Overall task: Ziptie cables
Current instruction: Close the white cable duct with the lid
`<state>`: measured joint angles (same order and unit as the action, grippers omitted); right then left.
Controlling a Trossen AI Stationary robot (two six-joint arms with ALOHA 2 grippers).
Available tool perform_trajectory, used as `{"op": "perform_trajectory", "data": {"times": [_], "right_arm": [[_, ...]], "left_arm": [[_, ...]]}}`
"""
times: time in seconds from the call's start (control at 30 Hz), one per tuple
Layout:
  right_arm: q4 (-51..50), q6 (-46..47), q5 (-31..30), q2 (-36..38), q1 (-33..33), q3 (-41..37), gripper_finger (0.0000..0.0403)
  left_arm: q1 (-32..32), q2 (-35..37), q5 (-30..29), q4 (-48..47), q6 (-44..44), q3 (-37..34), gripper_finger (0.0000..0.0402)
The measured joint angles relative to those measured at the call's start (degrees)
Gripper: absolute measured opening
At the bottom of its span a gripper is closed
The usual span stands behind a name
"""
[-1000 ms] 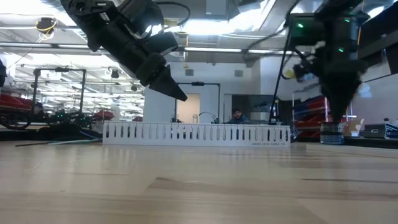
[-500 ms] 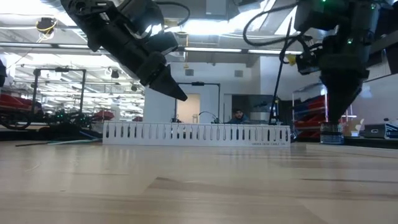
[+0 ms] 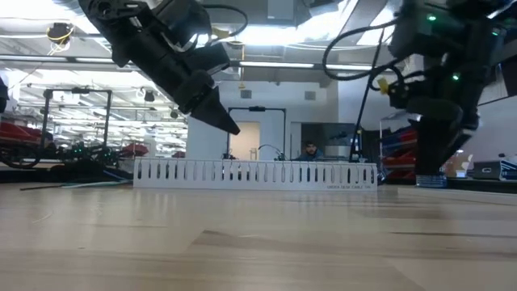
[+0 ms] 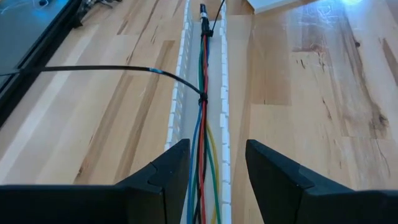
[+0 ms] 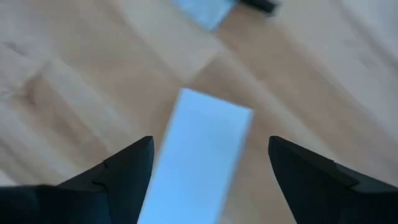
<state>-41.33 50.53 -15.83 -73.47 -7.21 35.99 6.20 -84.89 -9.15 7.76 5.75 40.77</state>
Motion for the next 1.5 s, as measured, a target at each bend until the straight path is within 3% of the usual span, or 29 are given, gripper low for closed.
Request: {"op": "perform_trajectory", "data": {"times": [0.1, 0.3, 0.53, 0.7, 1.03, 1.3, 1.5], "right_arm": [[4.92, 0.79, -0.60, 0.00, -2.16, -2.71, 0.0313], [5.52, 5.25, -3.33, 0.00, -4.90, -5.60, 0.0314], [14.34, 7.65, -2.90, 0.00, -5.31, -10.30, 0.0314], [15.24, 8.13, -3.72, -0.35, -5.37, -11.59, 0.0312], [17.07, 8.71, -5.10, -0.44, -5.20, -11.98, 0.0214], [21.80, 1.86, -7.19, -0.55, -5.20, -12.13, 0.0191], [21.72, 1.26, -8.10, -0.55, -5.13, -12.13, 0.0158]], "left_arm": [[0.00, 0.00, -0.02, 0.14, 0.06, 0.00, 0.0150], [0.17, -0.01, -0.02, 0.66, 0.19, 0.00, 0.0150], [0.19, 0.00, -0.02, 0.68, 0.21, 0.00, 0.0150], [0.20, 0.00, -0.02, 0.87, 0.21, 0.00, 0.0150], [0.17, -0.01, -0.02, 6.68, 1.02, 0.06, 0.0150], [0.81, -0.01, -0.02, 6.73, -0.47, 3.71, 0.0152], [3.21, -0.47, -0.02, 0.80, -2.24, 4.87, 0.0193]]}}
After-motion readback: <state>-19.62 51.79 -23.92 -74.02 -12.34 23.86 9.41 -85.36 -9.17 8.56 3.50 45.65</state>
